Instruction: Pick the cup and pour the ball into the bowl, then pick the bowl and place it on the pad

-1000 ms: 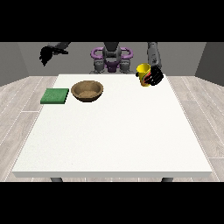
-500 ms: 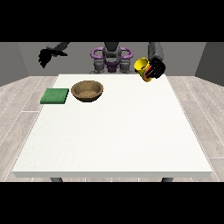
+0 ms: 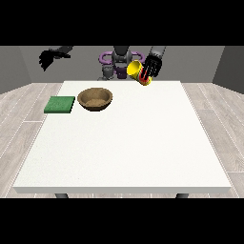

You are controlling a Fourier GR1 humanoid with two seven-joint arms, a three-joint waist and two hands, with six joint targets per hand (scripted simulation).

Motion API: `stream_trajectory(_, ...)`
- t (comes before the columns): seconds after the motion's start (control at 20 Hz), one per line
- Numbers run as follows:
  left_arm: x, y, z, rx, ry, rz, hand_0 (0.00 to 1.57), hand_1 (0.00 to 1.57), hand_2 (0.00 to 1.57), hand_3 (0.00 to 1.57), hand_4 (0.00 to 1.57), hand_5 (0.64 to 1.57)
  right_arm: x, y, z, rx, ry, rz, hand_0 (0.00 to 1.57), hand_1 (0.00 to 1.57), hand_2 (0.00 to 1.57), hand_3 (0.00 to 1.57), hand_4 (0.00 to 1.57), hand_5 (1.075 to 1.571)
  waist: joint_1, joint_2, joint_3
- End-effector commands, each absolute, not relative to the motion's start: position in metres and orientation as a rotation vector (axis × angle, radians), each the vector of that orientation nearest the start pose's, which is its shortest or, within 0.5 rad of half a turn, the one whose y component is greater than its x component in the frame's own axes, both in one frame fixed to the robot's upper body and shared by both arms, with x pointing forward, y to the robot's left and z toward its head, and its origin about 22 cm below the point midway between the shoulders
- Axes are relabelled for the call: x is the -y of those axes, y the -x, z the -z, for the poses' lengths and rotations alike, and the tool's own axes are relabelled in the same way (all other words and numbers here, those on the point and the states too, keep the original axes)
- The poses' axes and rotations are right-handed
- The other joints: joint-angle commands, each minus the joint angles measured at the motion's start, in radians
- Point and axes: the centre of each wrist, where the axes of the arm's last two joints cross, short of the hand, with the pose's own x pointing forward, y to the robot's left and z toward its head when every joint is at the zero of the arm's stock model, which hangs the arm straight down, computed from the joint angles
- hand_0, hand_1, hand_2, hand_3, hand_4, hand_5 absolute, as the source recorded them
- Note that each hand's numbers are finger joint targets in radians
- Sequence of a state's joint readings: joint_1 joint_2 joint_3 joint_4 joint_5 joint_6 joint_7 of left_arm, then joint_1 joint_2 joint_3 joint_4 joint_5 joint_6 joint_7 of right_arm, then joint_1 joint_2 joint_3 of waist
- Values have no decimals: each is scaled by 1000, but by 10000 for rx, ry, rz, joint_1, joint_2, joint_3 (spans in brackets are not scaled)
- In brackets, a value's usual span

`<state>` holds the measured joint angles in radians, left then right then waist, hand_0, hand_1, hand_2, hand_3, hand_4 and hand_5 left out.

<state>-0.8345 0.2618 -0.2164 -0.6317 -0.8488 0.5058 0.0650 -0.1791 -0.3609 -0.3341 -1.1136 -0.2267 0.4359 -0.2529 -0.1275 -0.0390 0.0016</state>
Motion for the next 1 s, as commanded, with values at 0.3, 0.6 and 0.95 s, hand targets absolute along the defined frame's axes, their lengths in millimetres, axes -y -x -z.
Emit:
stream_trajectory(0.3, -110, -413, -48, 15039, -14954, 14679, 1490, 1490, 1571, 1571, 1505, 1316, 398, -267, 18, 16491, -806, -295, 0, 0, 0, 0, 0, 1571, -126, -148, 12)
stream_trajectory(0.6, -70, -399, -31, 13118, -16760, 18863, 1536, 1536, 1571, 1571, 1571, 1124, 403, -273, 12, 15983, -1087, -693, 0, 0, 0, 0, 0, 1570, -447, -524, 3)
stream_trajectory(0.95, -53, -387, -21, 11726, -17660, 22114, 1457, 1457, 1571, 1571, 1509, 1178, 416, -258, 25, 15888, -121, 44, 0, 0, 0, 0, 0, 1571, 251, -777, -9)
